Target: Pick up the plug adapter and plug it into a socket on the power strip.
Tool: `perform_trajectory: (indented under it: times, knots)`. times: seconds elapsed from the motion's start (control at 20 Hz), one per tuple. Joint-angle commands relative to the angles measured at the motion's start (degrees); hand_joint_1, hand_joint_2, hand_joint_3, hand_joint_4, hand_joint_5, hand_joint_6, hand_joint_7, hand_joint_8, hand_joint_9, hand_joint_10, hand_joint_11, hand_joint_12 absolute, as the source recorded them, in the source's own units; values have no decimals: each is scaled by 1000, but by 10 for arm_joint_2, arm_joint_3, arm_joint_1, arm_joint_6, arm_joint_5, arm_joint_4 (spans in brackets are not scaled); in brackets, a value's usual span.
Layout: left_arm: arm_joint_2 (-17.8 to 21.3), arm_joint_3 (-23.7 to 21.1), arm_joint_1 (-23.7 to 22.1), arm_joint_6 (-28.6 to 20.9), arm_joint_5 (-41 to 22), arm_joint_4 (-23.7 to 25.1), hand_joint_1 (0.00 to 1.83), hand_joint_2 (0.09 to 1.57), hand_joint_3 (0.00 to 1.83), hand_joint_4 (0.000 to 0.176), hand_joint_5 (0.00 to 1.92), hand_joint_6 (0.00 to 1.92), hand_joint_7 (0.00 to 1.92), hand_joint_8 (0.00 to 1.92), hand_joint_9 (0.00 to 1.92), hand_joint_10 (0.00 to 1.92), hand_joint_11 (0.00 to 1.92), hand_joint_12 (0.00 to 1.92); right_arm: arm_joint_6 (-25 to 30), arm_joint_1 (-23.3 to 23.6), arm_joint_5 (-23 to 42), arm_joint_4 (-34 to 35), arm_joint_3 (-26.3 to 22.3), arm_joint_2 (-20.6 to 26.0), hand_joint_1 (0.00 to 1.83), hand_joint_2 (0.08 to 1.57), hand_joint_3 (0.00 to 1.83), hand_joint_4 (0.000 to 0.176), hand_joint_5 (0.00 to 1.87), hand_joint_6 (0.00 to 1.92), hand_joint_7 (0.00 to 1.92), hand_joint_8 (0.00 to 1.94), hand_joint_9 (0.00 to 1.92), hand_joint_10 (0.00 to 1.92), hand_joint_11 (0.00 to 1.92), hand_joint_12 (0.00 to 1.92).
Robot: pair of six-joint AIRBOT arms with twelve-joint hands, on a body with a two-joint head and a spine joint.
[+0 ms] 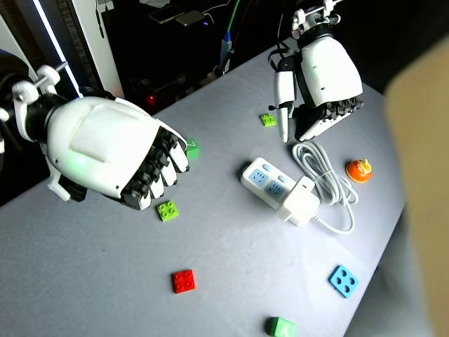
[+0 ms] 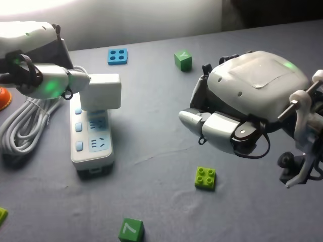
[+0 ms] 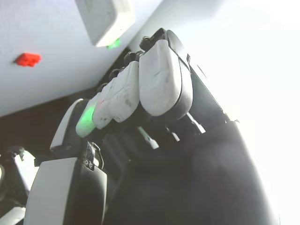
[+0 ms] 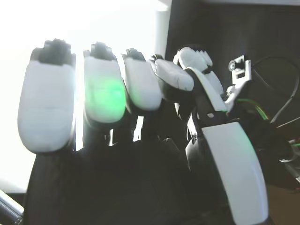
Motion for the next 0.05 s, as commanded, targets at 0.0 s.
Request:
perform_trajectory:
  times: [0.0]
  knots:
    - [3, 3, -5, -1, -14, 14, 513, 1441, 0, 0, 1290, 1921, 1384, 1921, 1475, 1921, 1557, 1921, 1, 1, 40, -29, -4, 4, 336, 1472, 0, 0, 1171, 1921, 1371, 1941, 1498, 1921, 1614, 1921]
